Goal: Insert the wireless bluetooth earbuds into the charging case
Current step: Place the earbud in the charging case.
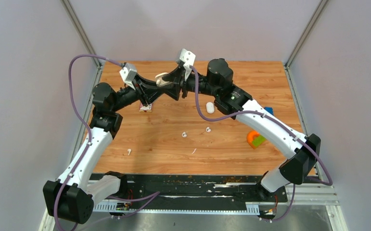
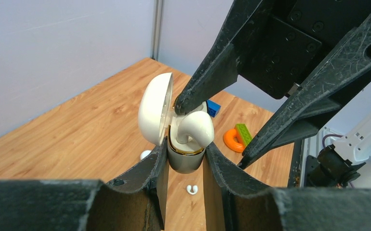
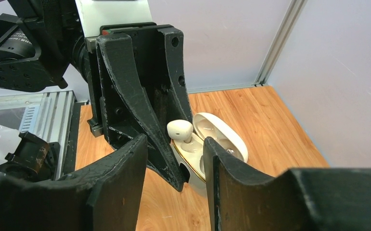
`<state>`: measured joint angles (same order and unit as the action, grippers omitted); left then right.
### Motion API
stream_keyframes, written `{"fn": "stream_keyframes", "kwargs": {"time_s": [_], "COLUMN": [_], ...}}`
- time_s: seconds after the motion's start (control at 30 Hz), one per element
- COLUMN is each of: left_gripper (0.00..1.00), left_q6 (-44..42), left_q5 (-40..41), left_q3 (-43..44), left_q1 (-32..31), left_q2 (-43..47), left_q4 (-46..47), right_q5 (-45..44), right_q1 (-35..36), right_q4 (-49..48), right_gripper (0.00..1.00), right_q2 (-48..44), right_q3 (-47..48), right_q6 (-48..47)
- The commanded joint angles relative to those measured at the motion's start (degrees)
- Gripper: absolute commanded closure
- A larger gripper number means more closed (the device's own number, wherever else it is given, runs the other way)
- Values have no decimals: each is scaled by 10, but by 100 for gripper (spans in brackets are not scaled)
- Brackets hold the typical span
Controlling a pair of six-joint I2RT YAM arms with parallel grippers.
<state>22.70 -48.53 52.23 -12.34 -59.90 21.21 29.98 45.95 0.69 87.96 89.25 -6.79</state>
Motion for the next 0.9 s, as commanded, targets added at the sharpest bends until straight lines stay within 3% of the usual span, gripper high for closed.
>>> {"fn": "stream_keyframes", "kwargs": {"time_s": [0.0,0.4,0.63,0.87], "left_gripper": [100,100,100,100], "left_q6": [-7,-39,-50,-54], "left_q5": [11,54,67,71], "left_q3": [2,-22,-23,-26], "left_q1": [2,2,2,2], "left_q2": [7,0,4,7], "left_q4": [21,13,-1,-4], "right_q5": [-4,-117,-158,-157], "right_q1": [2,15,37,45], "right_q4": [25,203,230,254], "right_gripper": [53,55,62,62], "right_q2": [-25,36,66,88], "right_q3": [43,172,206,233], "right_q6": [9,10,4,-6]}}
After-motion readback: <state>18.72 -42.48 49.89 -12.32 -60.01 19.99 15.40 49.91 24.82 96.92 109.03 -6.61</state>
